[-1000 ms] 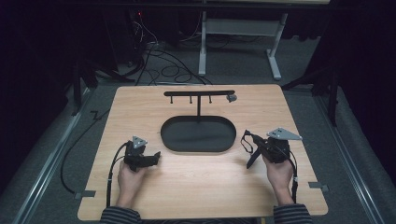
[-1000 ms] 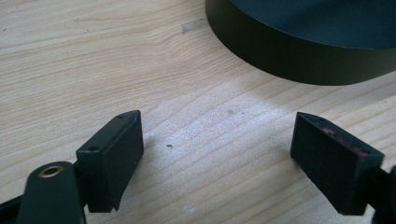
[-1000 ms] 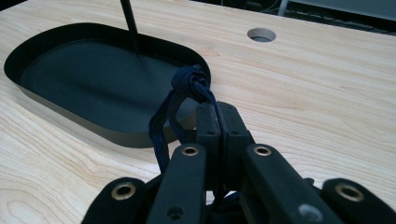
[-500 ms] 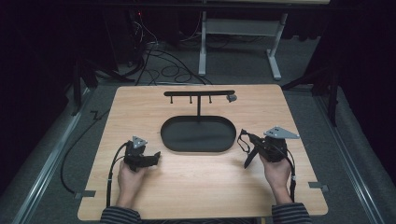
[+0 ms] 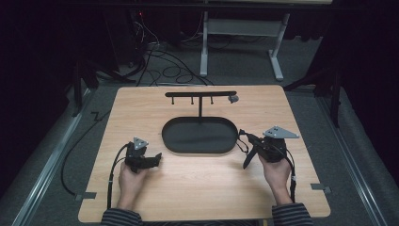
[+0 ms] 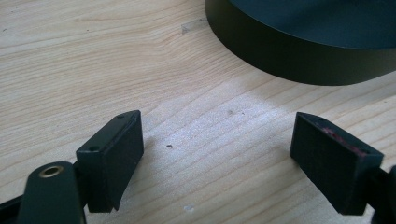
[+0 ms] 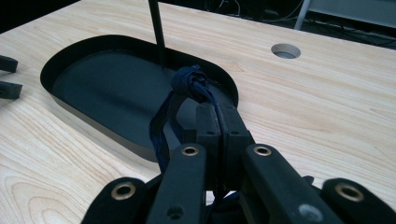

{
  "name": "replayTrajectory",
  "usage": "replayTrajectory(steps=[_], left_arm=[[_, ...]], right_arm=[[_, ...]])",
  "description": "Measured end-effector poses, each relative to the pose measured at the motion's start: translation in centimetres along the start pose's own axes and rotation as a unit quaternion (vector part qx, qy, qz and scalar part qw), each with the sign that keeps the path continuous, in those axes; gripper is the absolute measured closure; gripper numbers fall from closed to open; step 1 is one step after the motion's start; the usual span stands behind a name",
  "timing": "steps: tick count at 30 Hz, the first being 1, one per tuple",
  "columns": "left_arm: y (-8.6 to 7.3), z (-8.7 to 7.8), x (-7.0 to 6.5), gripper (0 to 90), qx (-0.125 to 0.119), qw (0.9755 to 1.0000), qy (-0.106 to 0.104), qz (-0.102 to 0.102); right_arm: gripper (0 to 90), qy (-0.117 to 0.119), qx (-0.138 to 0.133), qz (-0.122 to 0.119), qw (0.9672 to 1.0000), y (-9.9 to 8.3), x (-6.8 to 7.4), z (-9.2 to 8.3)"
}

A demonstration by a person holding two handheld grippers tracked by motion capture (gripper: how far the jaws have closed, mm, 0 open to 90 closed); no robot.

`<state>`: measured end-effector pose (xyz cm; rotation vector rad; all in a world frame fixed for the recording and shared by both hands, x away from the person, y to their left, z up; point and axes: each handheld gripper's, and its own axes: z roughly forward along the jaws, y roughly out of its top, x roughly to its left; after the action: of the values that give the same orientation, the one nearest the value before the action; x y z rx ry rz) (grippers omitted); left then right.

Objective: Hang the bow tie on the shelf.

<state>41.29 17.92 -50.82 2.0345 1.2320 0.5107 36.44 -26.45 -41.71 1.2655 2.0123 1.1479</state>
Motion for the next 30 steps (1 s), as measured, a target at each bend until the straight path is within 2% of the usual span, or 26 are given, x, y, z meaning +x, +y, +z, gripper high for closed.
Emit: replayTrajectory(steps=[30], left_arm=[[0.0, 0.0, 0.0, 18.0, 0.000, 1.0000, 0.000, 0.000]], right_arm=[[90.0, 0.018, -0.017, -0.009, 0.9997, 2.3, 0.7, 0.2]])
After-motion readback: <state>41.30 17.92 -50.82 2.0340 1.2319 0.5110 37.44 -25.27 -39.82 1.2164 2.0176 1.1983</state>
